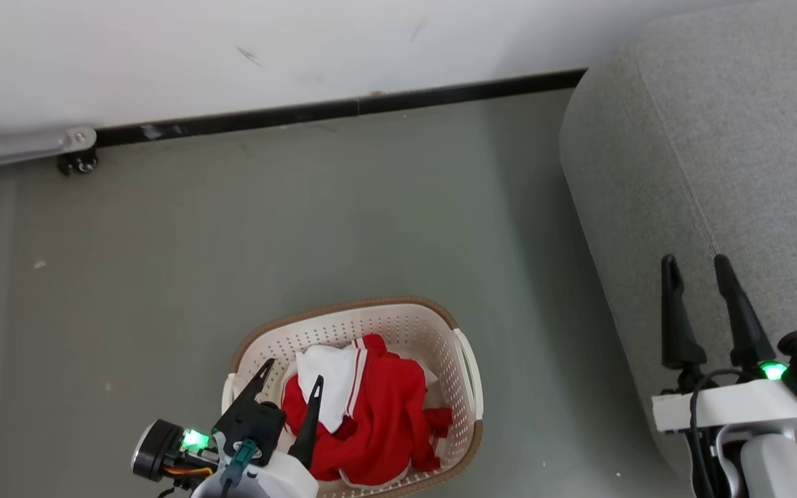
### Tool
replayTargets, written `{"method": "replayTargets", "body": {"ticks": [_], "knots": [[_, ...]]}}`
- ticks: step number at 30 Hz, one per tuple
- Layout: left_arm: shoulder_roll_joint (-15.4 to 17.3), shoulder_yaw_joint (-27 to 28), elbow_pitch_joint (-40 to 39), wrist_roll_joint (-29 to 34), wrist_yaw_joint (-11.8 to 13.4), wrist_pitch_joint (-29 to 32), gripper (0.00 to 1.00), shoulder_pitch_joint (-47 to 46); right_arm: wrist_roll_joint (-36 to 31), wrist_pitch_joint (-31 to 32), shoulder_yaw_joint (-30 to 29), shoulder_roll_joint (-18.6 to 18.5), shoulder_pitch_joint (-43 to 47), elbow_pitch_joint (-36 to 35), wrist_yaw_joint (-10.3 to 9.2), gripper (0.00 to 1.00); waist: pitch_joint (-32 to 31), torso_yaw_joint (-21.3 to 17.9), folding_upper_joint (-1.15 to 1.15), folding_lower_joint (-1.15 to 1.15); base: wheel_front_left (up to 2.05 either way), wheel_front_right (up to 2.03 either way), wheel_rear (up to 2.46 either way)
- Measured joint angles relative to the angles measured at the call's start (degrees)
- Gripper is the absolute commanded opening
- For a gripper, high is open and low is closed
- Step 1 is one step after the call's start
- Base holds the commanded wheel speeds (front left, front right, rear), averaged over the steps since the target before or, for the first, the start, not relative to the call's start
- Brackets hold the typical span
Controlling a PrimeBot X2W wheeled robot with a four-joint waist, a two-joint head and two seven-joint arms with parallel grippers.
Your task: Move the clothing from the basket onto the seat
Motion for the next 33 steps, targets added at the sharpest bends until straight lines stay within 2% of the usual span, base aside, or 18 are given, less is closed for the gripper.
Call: {"method": "replayTargets", "body": {"ticks": [13,29,33], "knots": [[1.04,-2.12,4.75,2.53,-1.68,0.0,1.0,-4.82,0.6,-0.01,-0.65,-0.03,-5.22,-2.89,0.0,1.0,6.84,-2.2,0.0,0.0,0.0,0.0,0.0],[0.42,-4.37,9.46,4.36,-3.2,0.0,1.0,-10.23,0.76,-0.02,1.4,-0.25,-12.68,-3.28,0.0,1.0,14.41,-4.12,0.0,0.0,0.0,0.0,0.0],[0.4,-4.76,10.73,4.38,-4.66,-0.01,1.0,-11.1,1.14,-0.02,2.1,-0.29,-14.4,-3.11,0.0,1.0,16.09,-4.47,0.0,0.0,0.0,0.0,0.0]]}}
